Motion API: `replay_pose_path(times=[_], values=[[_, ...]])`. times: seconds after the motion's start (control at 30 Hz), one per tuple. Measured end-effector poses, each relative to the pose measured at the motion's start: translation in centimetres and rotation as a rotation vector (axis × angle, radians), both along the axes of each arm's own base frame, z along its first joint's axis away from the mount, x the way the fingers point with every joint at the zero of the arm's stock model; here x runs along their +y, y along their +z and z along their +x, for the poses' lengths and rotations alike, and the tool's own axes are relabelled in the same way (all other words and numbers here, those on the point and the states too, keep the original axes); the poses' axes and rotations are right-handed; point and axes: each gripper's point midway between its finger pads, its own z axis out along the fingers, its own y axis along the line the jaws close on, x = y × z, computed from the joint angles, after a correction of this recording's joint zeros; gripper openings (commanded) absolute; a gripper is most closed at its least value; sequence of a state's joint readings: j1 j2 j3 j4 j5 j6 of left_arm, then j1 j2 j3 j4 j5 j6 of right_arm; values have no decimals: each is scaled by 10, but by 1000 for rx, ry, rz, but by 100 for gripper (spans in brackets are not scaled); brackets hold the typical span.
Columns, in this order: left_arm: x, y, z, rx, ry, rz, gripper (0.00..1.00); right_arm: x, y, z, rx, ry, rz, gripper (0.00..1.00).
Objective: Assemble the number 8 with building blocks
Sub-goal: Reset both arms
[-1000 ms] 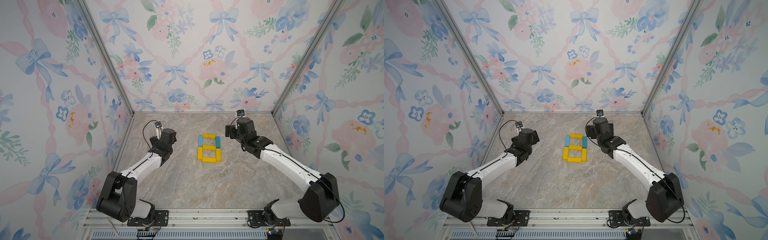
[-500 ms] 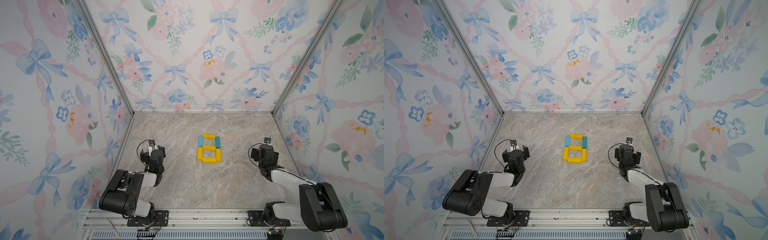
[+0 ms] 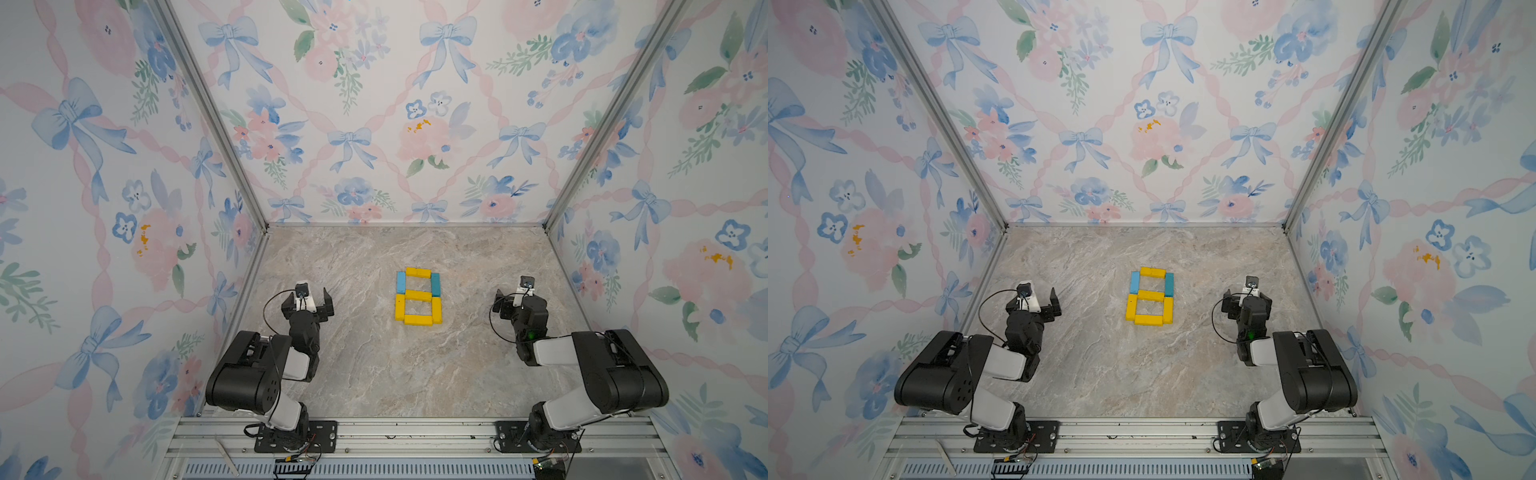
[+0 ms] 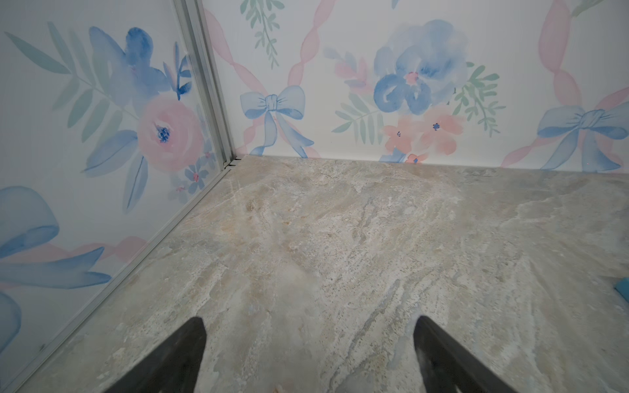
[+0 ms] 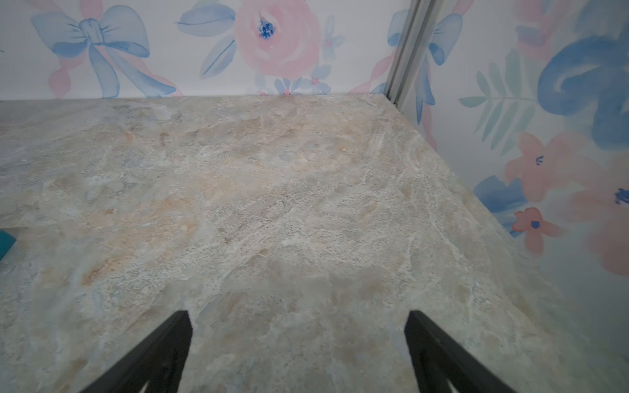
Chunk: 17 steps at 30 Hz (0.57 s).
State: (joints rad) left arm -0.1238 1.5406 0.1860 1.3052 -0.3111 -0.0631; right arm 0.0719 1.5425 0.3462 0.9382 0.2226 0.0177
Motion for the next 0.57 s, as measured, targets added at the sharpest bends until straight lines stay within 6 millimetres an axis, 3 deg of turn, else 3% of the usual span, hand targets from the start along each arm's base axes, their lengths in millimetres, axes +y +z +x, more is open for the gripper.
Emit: replay_pose_path(times=[0.13, 0.57], values=[[-3, 3, 1, -14, -17, -4, 98, 9, 11, 10, -28, 51, 11, 98], [-14, 4, 3, -15, -83, -3, 98, 14, 10, 10, -22, 80, 17, 98]])
